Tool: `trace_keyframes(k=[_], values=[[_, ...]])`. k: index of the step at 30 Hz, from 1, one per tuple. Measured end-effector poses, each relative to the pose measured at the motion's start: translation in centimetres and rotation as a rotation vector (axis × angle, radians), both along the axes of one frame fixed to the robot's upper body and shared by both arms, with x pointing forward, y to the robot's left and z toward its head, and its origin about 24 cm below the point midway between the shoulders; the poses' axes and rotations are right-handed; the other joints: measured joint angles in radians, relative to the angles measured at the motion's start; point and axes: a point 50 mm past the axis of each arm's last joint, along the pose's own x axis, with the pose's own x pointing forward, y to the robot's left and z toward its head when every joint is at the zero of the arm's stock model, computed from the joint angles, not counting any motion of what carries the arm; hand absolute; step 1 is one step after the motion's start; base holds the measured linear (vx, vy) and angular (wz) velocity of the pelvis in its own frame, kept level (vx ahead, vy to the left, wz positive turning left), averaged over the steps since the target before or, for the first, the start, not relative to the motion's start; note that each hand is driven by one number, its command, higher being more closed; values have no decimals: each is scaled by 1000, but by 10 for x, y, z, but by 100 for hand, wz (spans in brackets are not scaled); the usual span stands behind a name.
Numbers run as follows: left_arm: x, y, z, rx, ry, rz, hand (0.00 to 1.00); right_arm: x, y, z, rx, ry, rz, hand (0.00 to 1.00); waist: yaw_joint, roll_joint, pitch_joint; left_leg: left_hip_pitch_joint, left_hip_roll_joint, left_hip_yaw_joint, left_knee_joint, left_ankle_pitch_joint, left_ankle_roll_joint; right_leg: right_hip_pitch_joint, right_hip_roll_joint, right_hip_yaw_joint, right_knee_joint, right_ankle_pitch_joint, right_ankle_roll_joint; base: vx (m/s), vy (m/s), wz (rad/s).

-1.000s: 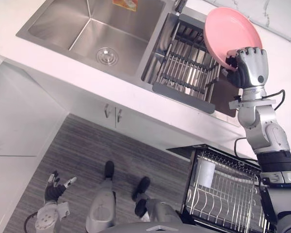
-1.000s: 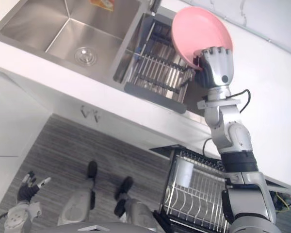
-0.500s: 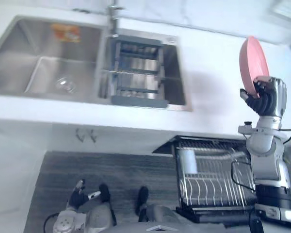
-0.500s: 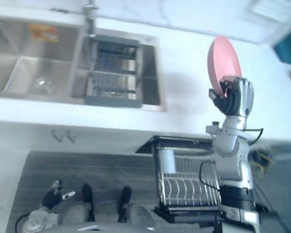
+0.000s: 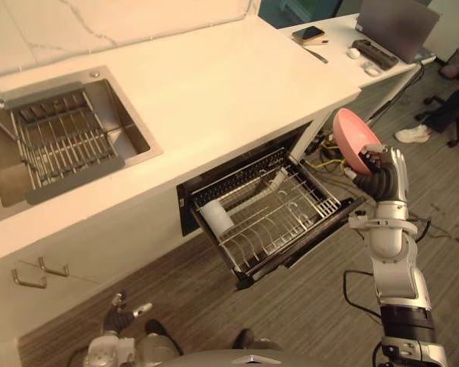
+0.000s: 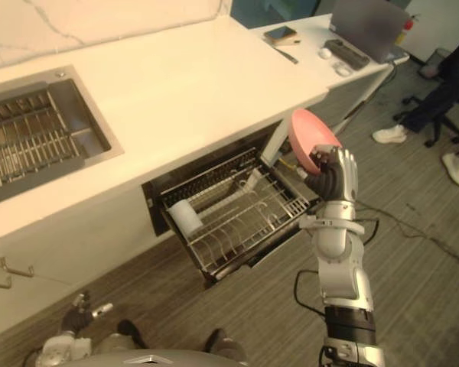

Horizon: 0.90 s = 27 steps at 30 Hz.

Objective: Walk over to the sink, pick up the cup, carry it to the dishwasher, place the cup inside the dishwasher, then close the dishwasher door

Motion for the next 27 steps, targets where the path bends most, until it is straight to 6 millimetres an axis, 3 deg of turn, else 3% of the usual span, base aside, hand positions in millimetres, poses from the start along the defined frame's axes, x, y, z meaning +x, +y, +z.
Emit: trace_keyframes(k=[5, 10, 13, 19, 23, 27], values=[[-29, -13, -12, -45, 85, 29, 0, -8, -3, -23, 5, 148, 9, 100, -1, 41, -15, 9, 3, -6, -27, 32, 5, 11, 17, -14, -16, 1, 17, -117, -27, 8], [-37, -9, -12, -17, 104, 22, 0, -6, 5, -34, 26, 218, 59, 100, 1, 30, -8, 12, -25, -7, -58, 51, 18, 11, 9, -15, -46, 35, 25, -80, 68, 3], [-31, -8, -11, -13, 90, 12, 0, 2, 13, -48, 33, 279, 95, 100, 10, 28, 9, 3, -50, -9, -93, 54, 28, -8, -5, -14, -60, 41, 28, -87, 105, 2], [-15, -13, -8, -22, 43, -26, 0, 23, 22, -63, 10, 353, 116, 100, 15, 60, 66, -41, -98, -35, -144, 95, 61, -45, -22, -36, -79, 87, 28, -10, 92, 15], [6, -13, -1, -22, -24, -55, 0, 50, 23, -52, 20, 323, 88, 100, 18, 81, 127, -102, -111, -62, -140, 104, 80, -86, -30, -59, -82, 102, 23, 1, 94, 18], [22, -18, 5, -37, -85, -77, 0, 73, 12, -34, 0, 289, 34, 100, 29, 124, 187, -122, -124, -90, -140, 109, 87, -102, -42, -67, -71, 107, 22, -14, 91, 9]])
